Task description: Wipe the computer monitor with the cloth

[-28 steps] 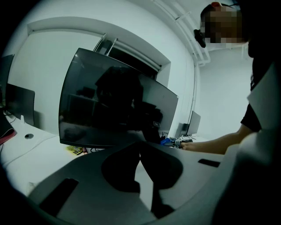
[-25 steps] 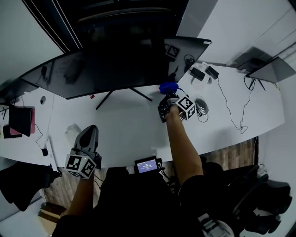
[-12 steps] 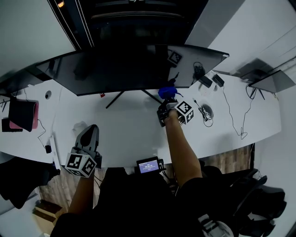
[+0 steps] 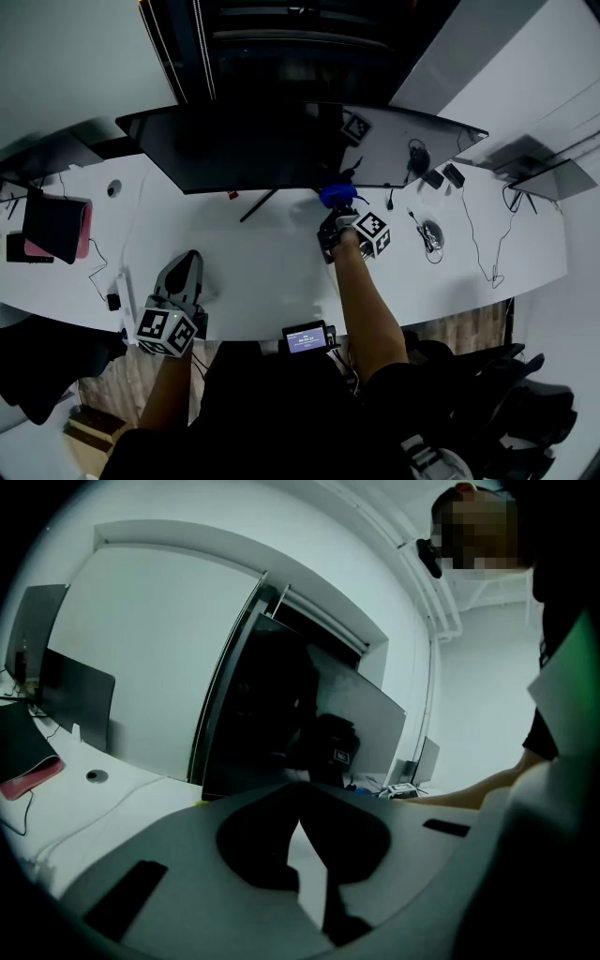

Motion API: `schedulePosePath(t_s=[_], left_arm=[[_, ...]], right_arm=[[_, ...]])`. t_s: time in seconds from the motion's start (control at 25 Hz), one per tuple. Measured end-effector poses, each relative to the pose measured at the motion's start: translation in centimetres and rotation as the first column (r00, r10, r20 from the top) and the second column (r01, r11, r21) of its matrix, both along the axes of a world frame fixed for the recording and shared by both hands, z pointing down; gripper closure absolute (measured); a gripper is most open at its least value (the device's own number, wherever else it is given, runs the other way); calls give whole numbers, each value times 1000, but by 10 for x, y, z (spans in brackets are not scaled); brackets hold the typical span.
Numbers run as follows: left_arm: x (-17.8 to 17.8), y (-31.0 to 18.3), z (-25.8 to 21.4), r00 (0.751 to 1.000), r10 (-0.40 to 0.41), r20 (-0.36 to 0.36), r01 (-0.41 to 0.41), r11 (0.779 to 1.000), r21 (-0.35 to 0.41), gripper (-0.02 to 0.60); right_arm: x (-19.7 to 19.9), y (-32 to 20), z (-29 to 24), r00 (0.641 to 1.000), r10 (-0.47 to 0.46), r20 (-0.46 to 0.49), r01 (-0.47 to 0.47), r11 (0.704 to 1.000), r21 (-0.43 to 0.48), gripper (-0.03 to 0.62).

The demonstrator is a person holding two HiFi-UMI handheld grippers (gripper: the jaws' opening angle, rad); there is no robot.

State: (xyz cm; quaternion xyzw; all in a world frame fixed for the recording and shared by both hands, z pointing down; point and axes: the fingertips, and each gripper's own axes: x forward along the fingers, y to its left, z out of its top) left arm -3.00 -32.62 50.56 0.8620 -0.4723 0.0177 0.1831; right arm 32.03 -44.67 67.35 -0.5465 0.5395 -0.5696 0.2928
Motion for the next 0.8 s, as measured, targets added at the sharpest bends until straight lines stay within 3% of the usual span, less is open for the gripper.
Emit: schedulePosePath(t_s=[0.8], left_arm=[[-129,-4,-3,999,-50,-14,50,999,17,586]], right_arm=[[-154,-15,-1,995,-102,-4,102,995,10,505]])
